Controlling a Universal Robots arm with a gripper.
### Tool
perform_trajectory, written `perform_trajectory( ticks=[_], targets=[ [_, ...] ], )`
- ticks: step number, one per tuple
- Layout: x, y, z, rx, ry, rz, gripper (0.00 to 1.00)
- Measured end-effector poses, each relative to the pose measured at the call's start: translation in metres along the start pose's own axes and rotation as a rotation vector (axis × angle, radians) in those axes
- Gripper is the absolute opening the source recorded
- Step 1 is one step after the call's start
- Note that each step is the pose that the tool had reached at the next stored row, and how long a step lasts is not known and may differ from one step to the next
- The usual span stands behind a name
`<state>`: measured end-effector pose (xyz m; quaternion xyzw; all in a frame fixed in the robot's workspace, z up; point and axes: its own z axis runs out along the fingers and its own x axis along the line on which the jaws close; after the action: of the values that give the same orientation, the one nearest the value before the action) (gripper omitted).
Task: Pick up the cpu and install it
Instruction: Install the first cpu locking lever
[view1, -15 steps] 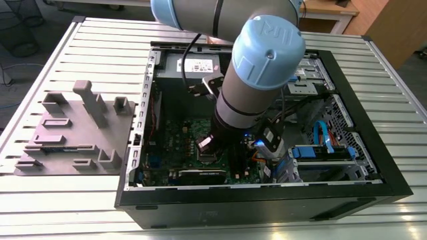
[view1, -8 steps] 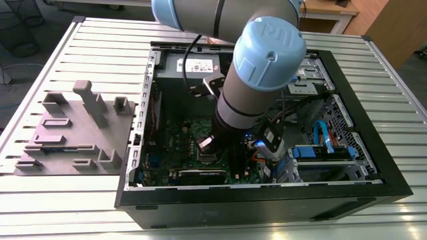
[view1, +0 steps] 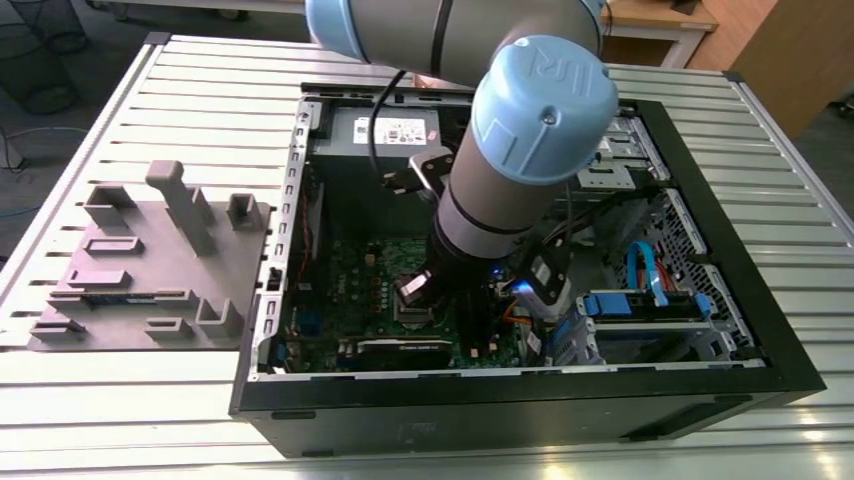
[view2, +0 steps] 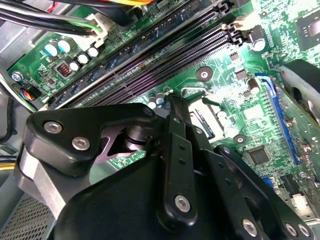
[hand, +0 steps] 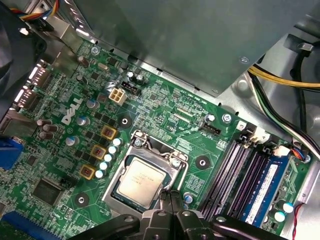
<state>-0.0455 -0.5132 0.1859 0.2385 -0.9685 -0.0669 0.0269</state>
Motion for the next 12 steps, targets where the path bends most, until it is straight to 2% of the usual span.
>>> perform_trajectory(
  ticks=[5,6,9,11,12],
  targets=[
    [-0.0005,-0.0003,0.0000,-0.0008,-0.0003,0.000,0.11],
    [-0.0001,-0.0004,-0.0016,0.0012,0.0017,0.000,0.11],
    [-0.0004,-0.0005,0.0005,-0.0019,-0.0010,0.000,0.11],
    [0.0007,-0.0014,-0.0005,-0.0004,0.0009,0.000,0.11],
    [0.0001,-0.0009,0.0001,-0.0013,-0.0002,0.000,0.11]
  ],
)
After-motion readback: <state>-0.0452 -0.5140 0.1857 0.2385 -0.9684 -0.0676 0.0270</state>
